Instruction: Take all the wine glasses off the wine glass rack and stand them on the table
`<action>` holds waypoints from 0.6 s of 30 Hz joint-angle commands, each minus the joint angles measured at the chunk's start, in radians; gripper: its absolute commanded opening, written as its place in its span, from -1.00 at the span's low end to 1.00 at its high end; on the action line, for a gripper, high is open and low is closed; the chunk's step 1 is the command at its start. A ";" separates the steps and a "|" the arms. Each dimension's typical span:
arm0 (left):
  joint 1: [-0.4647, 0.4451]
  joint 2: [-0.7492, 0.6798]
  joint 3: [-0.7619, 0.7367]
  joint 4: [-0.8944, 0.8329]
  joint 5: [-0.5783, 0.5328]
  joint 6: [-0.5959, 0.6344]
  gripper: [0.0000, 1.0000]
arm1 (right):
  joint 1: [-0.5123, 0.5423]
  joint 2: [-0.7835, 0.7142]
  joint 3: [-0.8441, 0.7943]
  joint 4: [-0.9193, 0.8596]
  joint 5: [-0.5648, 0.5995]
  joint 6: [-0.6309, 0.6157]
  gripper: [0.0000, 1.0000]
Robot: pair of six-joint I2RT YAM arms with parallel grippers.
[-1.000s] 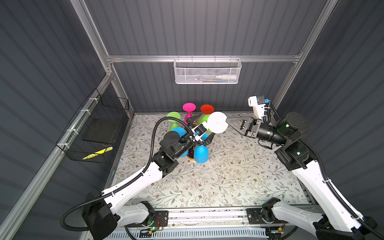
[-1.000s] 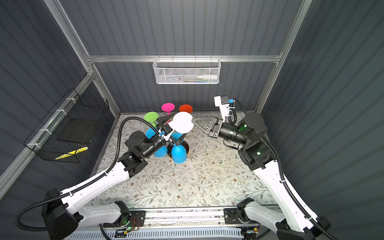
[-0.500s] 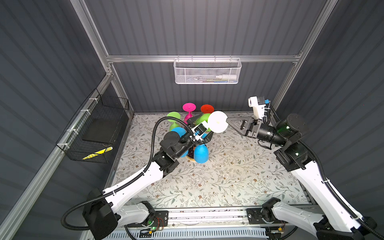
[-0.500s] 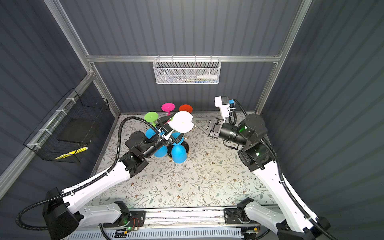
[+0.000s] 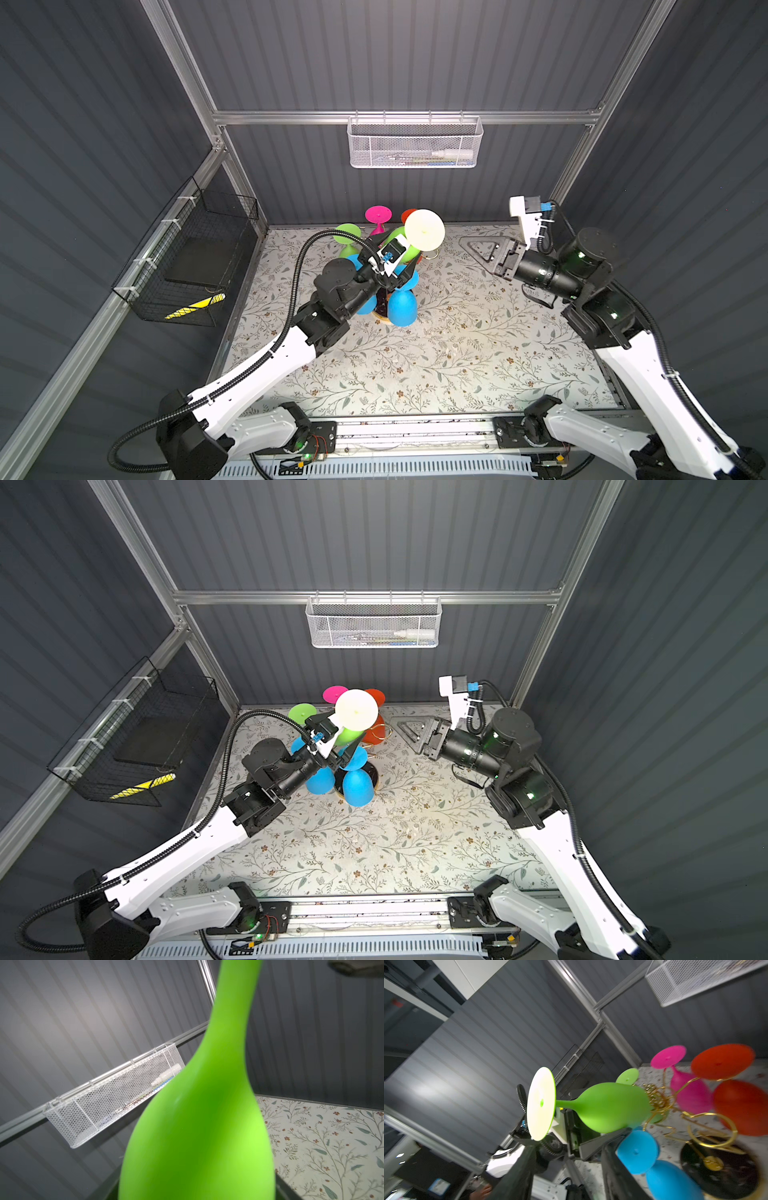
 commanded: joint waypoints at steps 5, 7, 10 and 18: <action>0.003 -0.025 0.203 -0.440 -0.044 -0.178 0.55 | -0.001 -0.085 0.018 -0.119 0.359 -0.371 0.16; 0.002 -0.008 0.259 -0.541 -0.025 -0.207 0.54 | 0.003 -0.078 0.018 -0.096 0.356 -0.429 0.13; 0.004 0.028 0.340 -0.695 -0.003 -0.257 0.53 | 0.013 -0.063 0.019 -0.062 0.357 -0.519 0.14; 0.003 0.127 0.577 -1.034 0.088 -0.329 0.53 | 0.073 -0.035 0.028 0.016 0.303 -0.718 0.25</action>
